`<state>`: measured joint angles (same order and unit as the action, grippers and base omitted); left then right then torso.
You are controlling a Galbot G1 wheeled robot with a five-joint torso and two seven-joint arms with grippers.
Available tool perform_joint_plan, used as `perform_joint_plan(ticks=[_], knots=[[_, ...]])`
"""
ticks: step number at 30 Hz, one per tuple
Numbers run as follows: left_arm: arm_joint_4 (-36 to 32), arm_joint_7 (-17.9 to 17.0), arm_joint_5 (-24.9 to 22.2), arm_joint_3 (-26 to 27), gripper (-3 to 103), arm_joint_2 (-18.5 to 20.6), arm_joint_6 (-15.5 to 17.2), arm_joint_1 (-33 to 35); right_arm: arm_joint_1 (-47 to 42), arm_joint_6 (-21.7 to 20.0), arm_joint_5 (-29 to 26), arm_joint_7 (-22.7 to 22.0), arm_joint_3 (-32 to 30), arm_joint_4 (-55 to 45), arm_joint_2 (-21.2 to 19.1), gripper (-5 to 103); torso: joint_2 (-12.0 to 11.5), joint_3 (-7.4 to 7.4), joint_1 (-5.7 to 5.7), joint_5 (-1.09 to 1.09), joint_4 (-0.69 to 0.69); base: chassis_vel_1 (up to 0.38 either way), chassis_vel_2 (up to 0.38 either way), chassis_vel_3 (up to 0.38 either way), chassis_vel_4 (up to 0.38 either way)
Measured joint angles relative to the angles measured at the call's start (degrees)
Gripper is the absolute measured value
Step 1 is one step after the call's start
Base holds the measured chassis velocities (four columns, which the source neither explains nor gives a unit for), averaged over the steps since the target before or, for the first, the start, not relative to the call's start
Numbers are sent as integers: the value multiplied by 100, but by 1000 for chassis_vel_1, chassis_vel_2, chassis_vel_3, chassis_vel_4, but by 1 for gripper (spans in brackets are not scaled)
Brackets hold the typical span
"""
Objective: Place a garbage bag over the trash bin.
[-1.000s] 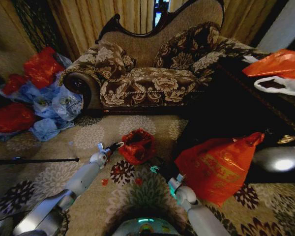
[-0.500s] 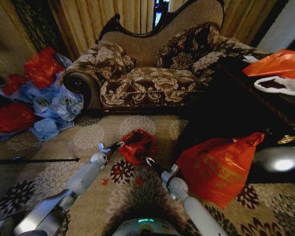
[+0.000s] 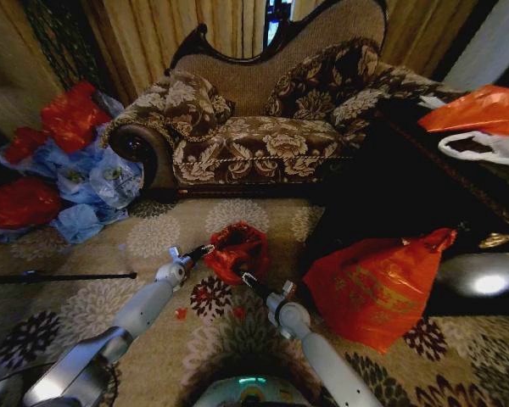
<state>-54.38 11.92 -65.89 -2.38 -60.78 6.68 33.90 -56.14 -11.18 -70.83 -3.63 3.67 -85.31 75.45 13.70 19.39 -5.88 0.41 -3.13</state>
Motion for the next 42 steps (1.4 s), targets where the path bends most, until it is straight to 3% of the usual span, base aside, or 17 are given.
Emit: perform_joint_plan(ticks=[5,7,13,19,30,42], knots=[[39,-5,26,0,96,-38,-9,-15,-87,81,252,129,-6,-8,-31,43,0,0,0,0,0,0,0,0,0],[39,-9,27,0,96,-40,-10,-17,-104,84,275,150,-9,-7,-39,43,0,0,0,-1,0,0,0,0,0],[67,-18,29,-2,96,-36,-14,-35,-140,108,253,214,-18,-34,-33,14,0,0,0,0,0,0,0,0,0],[72,-22,31,4,96,-37,-19,-36,-138,86,218,192,4,-91,-36,1,0,0,0,0,0,0,0,0,0],[124,-24,46,7,96,-76,-30,-42,-125,105,580,-108,115,165,18,0,0,0,0,0,0,0,0,0,0],[195,-10,90,26,96,-90,-60,-9,210,376,1076,-100,160,1215,422,0,0,0,0,0,2,0,0,0,0]])
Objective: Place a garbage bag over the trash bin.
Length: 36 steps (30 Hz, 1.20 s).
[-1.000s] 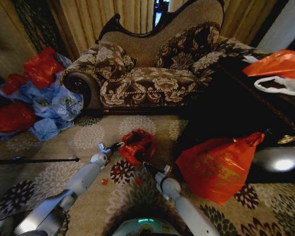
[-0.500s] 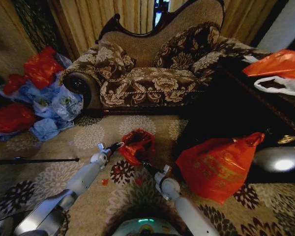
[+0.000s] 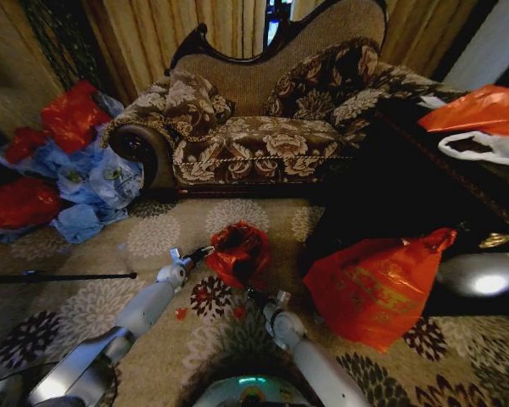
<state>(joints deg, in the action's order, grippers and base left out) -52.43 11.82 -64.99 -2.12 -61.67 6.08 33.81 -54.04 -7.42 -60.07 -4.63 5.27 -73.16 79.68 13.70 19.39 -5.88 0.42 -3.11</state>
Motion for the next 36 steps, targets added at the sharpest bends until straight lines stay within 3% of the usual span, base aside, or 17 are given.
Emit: perform_joint_plan(ticks=[6,9,14,21,24,30,31,33,34,36], knots=[[123,99,16,115,96,-101,-53,-5,115,87,68,16,-18,438,106,0,0,0,0,3,-4,0,0,0,0],[84,127,-82,147,97,-28,-55,41,379,309,252,177,-87,1205,480,0,0,0,0,-1,0,0,0,0,0],[63,163,-99,151,98,-1,-54,64,550,467,448,273,-209,1668,690,0,0,0,0,-1,0,0,0,0,0],[-189,185,-246,343,98,110,-16,103,231,370,540,188,-344,1115,426,0,0,0,0,0,-2,0,0,0,0],[-476,203,-398,411,98,357,39,178,-43,300,688,115,-508,644,167,-1,0,0,0,-1,-3,0,0,0,0],[-1320,198,-779,605,98,944,130,563,-611,373,850,-181,-864,-799,-373,25,0,0,0,1,-2,0,0,0,0],[-1320,198,-779,605,98,944,130,563,-611,373,850,-181,-864,-799,-373,25,0,0,0,1,-2,0,0,0,0],[-1960,196,-876,701,97,1182,166,778,-778,600,1262,-179,-924,-1389,-515,36,0,0,0,-2,-1,0,0,0,0],[-1960,196,-876,701,97,1182,166,778,-778,600,1262,-179,-924,-1389,-515,36,0,0,0,-2,-1,0,0,0,0],[-2456,197,-687,733,90,1325,121,870,-884,738,1595,-171,-997,-1822,-635,47,0,-1,0,0,-1,0,0,0,0]])
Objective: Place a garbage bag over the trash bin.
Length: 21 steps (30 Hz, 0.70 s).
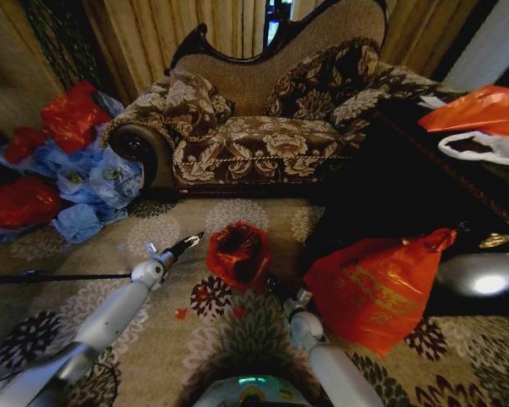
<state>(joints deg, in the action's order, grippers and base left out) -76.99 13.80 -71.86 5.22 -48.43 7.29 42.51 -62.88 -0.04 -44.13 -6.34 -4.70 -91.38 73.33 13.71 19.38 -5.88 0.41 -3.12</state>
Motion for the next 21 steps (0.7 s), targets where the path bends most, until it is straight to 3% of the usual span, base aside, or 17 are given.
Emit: perform_joint_plan(ticks=[2,3,6,7,9,11,14,15,16,18,19,21], knots=[[-414,1,491,-30,85,109,-127,3,-171,324,270,120,-85,-246,-100,52,0,0,0,-1,0,0,0,0,0],[-414,1,491,-30,85,109,-127,3,-171,324,270,120,-85,-246,-100,52,0,0,0,-1,0,0,0,0,0],[-901,13,1619,-327,69,237,-361,-262,-541,1212,1097,568,-448,-519,-258,69,0,0,0,-1,-1,0,0,0,0],[-901,13,1619,-327,69,237,-361,-262,-541,1212,1097,568,-448,-519,-258,69,0,0,0,-1,-1,0,0,0,0],[-1084,-190,2323,-740,58,253,-404,-628,-806,1372,1827,448,-696,-1024,-421,80,0,0,0,-4,-3,0,0,0,0],[-1104,-331,2549,-947,53,253,-386,-810,-874,1372,1901,422,-748,-1214,-502,85,0,0,0,1,-2,0,0,0,0],[-813,-642,3306,-1985,36,164,-140,-1581,-1103,1489,2295,599,-937,-1822,-731,99,0,0,0,-2,1,0,0,0,0],[-813,-642,3306,-1985,36,164,-140,-1581,-1103,1489,2295,599,-937,-1822,-731,99,0,0,0,-2,1,0,0,0,0],[-680,-698,3397,-2327,31,124,-20,-1852,-1159,1547,2412,678,-1025,-1967,-766,99,0,1,0,5,-1,0,0,0,0],[-412,-776,3453,-2913,26,26,324,-2400,-1252,1690,2616,860,-1262,-2219,-821,100,0,0,0,-7,-2,0,0,0,0],[-412,-776,3453,-2913,26,26,324,-2400,-1252,1690,2616,860,-1262,-2219,-821,100,0,0,0,-7,-2,0,0,0,0],[-222,-793,3388,-3318,15,-57,651,-2778,-1340,1722,2642,868,-1414,-2388,-887,100,0,1,-1,-1,-2,0,0,0,0]])
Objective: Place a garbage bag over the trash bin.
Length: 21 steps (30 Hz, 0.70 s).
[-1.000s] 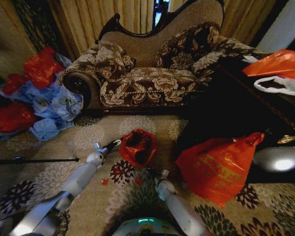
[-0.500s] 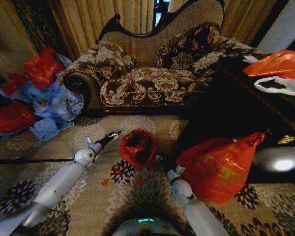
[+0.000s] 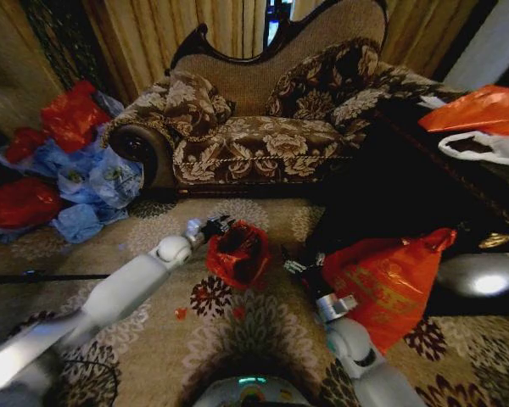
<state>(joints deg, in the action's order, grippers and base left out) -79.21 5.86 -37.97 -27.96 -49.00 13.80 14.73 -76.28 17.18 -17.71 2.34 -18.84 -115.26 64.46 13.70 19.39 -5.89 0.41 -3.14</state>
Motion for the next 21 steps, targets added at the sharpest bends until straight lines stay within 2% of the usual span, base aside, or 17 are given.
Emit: perform_joint_plan(ticks=[1,2,3,4,5,6,9,11,14,15,17,19,20,21], knots=[[73,-4,-29,-135,10,-36,117,-124,-39,-3,-12,-17,-46,-63,-26,100,0,0,0,0,-1,0,0,0,0],[251,-29,-148,-457,4,-127,396,-406,-142,-40,-42,-84,-178,-192,-68,100,0,0,0,-2,1,0,0,0,0],[251,-29,-148,-457,4,-127,396,-406,-142,-40,-42,-84,-178,-192,-68,100,0,0,0,-2,1,0,0,0,0],[326,-62,-263,-631,2,-184,570,-538,-215,-55,-40,-73,-292,-261,-80,100,0,0,0,-1,2,0,0,0,0],[387,-104,-397,-821,0,-244,779,-679,-351,-101,-24,100,-507,-350,-71,100,0,0,0,-1,2,0,0,0,0],[387,-104,-397,-821,0,-244,779,-679,-351,-101,-24,100,-507,-350,-71,100,0,0,0,-1,2,0,0,0,0],[436,-116,-598,-1305,0,-345,1254,-943,-738,-198,-77,583,-949,-595,19,100,0,0,0,-1,0,0,0,0,0],[460,-125,-713,-1439,0,-384,1364,-1017,-850,-233,-135,646,-1025,-664,42,100,0,0,0,0,1,0,0,0,0],[854,-156,-818,-1848,0,-746,1612,-1166,-1094,-280,-194,701,-1209,-745,143,100,0,0,1,-2,3,0,0,0,0],[854,-156,-818,-1848,0,-746,1612,-1166,-1094,-280,-194,701,-1209,-745,143,100,0,0,1,-2,3,0,0,0,0],[1240,-162,-816,-1971,0,-1097,1697,-1175,-1218,-273,-195,701,-1263,-762,205,100,0,0,0,0,2,0,0,0,0],[1844,-142,-678,-2002,0,-1628,1782,-1162,-1422,-247,-203,698,-1321,-784,260,100,0,-1,1,-1,0,0,0,0,0],[1844,-142,-678,-2002,0,-1628,1782,-1162,-1422,-247,-203,698,-1321,-784,260,100,0,-1,1,-1,0,0,0,0,0],[2099,-120,-620,-2011,0,-1814,1789,-1159,-1481,-240,-215,689,-1336,-784,265,100,0,0,1,0,0,0,0,0,0]])
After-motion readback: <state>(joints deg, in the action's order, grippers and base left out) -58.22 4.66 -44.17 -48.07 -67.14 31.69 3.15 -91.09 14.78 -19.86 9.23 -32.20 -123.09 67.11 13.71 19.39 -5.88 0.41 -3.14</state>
